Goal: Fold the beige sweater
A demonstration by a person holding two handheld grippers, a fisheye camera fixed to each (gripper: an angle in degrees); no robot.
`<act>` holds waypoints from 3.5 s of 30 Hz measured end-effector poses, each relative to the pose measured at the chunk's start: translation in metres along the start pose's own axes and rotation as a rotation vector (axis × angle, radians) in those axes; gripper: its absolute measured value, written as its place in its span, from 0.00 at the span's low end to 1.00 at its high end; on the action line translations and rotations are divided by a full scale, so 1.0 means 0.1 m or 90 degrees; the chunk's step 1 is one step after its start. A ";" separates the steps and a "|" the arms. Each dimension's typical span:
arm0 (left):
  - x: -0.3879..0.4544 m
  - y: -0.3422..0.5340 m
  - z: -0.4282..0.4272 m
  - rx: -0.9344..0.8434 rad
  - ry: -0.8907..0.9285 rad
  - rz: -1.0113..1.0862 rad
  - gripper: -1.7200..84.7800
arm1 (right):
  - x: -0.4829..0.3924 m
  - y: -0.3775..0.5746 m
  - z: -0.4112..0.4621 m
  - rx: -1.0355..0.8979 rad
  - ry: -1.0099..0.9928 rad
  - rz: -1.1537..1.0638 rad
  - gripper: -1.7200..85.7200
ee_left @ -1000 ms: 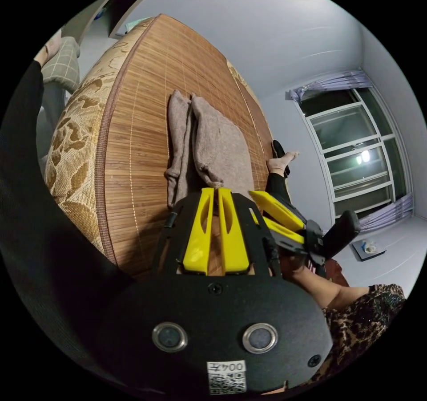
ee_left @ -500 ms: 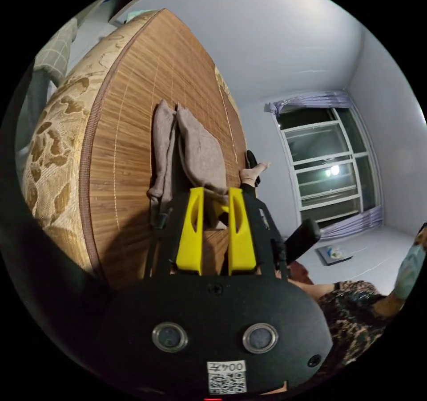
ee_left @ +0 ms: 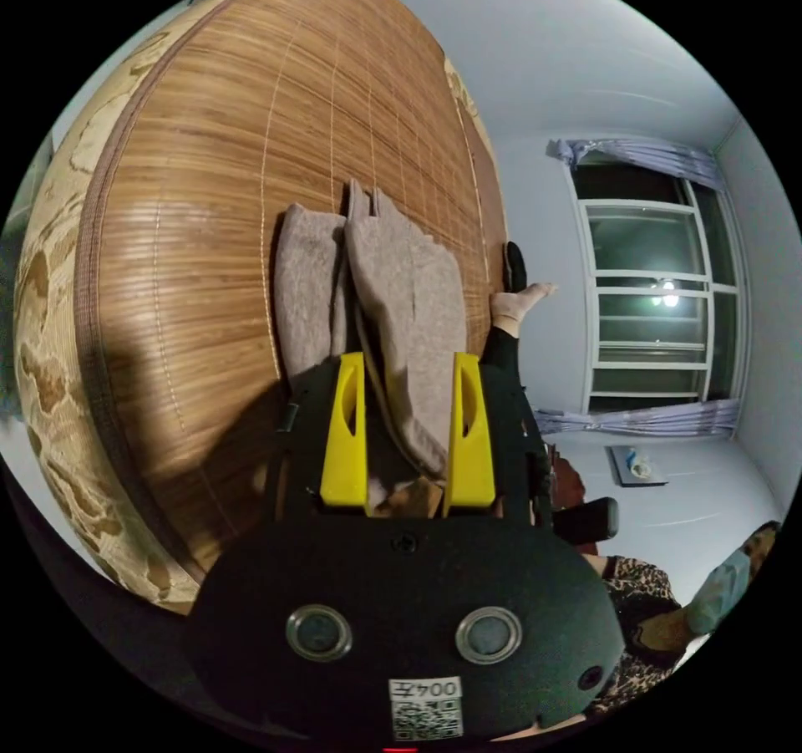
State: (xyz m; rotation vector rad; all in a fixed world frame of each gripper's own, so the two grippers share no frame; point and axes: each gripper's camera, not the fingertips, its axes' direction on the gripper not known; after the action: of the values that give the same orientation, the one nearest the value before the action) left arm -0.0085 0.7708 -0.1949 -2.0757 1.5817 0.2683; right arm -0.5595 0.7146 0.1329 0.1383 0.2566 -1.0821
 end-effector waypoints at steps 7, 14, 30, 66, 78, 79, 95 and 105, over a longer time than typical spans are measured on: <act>0.67 -0.05 0.00 0.028 -0.103 0.165 0.06 | -0.02 -0.08 -0.11 -0.006 0.016 -0.016 0.03; 0.61 0.13 -0.06 0.077 -0.158 0.210 0.05 | -0.24 -0.17 0.13 -0.043 0.027 -0.084 0.03; 0.41 0.44 0.10 0.167 -0.200 0.172 0.04 | 0.03 -0.16 0.85 -0.155 -0.010 -0.110 0.06; 1.33 0.57 1.21 0.204 -0.408 0.214 0.02 | 2.57 0.42 0.24 -0.270 0.060 0.086 0.09; 1.41 0.54 1.34 0.203 -0.425 0.218 0.02 | 3.73 0.64 0.16 -0.278 -0.120 0.278 0.08; 1.42 0.54 1.35 0.204 -0.427 0.219 0.02 | 3.92 0.66 0.11 -0.252 -0.156 0.315 0.10; 1.45 0.50 1.40 0.205 -0.433 0.221 0.02 | 5.78 0.46 1.03 -0.168 -0.474 0.505 0.15; 1.47 0.46 1.40 0.205 -0.440 0.223 0.02 | 5.42 0.25 0.99 -0.175 -0.266 0.359 0.09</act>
State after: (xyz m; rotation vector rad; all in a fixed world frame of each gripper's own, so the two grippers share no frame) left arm 0.0126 0.7099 -0.3930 -1.2552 1.4106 0.7139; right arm -0.2829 0.2407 0.0792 -0.2506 -0.0189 -0.4876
